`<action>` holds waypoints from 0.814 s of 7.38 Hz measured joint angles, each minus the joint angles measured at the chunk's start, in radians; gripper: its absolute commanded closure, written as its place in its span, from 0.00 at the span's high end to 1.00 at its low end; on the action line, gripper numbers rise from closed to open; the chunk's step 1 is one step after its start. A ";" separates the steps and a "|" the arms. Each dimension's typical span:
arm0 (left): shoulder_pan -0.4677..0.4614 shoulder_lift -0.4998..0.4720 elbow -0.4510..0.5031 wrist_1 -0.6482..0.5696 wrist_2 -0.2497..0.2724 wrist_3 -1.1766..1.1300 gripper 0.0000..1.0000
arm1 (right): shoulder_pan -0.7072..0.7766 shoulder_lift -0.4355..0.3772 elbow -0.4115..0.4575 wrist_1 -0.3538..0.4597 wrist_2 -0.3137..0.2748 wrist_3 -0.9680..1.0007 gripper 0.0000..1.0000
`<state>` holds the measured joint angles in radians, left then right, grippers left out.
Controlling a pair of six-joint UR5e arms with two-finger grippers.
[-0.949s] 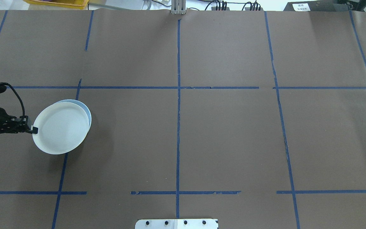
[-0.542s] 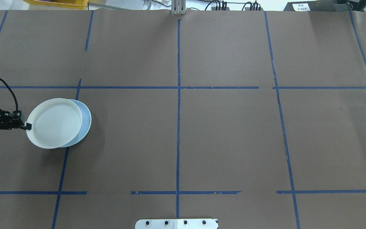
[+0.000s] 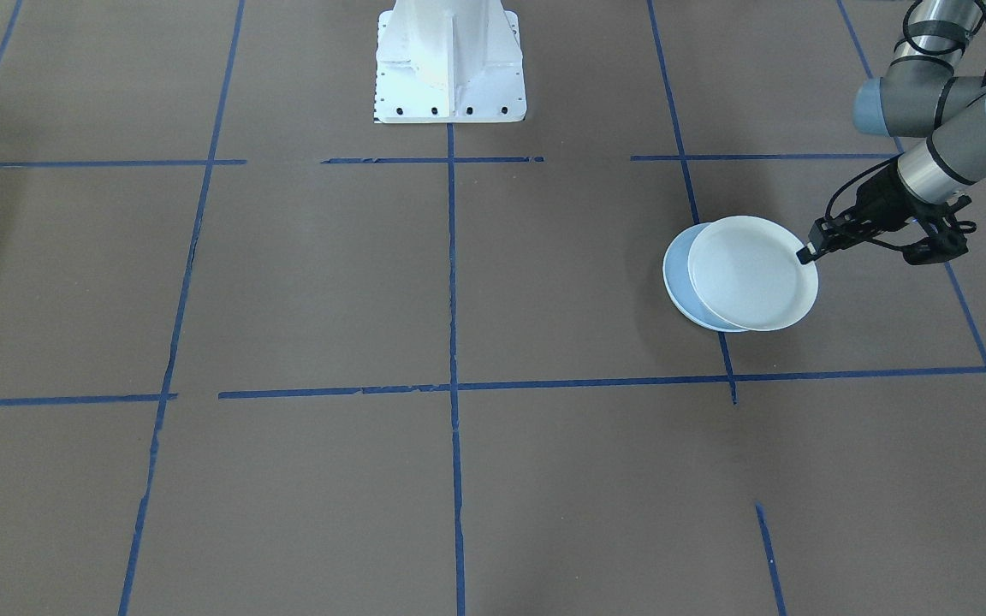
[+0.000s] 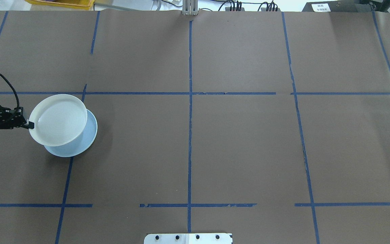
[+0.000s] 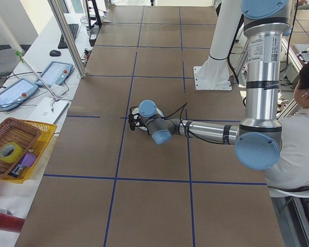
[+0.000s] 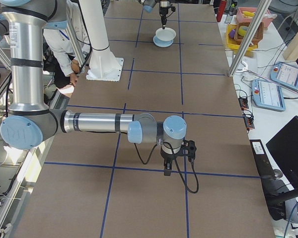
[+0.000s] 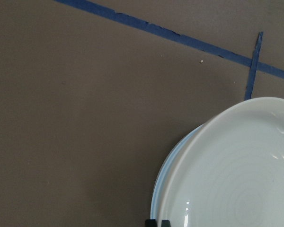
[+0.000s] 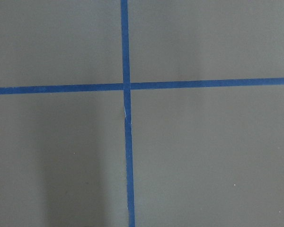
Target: Stack plate in center
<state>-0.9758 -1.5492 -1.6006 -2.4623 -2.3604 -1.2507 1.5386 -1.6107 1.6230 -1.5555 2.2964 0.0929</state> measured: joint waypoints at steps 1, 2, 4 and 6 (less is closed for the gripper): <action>-0.001 -0.004 0.004 -0.002 -0.001 -0.006 0.00 | 0.000 0.000 0.000 0.000 0.000 0.000 1.00; -0.001 -0.006 0.005 -0.003 -0.002 -0.009 0.00 | 0.000 0.000 0.000 0.000 0.000 0.001 1.00; -0.001 -0.006 0.004 -0.005 -0.001 -0.009 1.00 | 0.000 0.000 0.000 0.000 0.000 0.000 1.00; -0.001 -0.004 0.003 -0.039 -0.001 -0.010 1.00 | 0.000 0.000 0.000 0.000 -0.001 0.000 1.00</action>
<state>-0.9771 -1.5529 -1.5972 -2.5015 -2.3616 -1.2608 1.5389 -1.6107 1.6230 -1.5552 2.2954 0.0931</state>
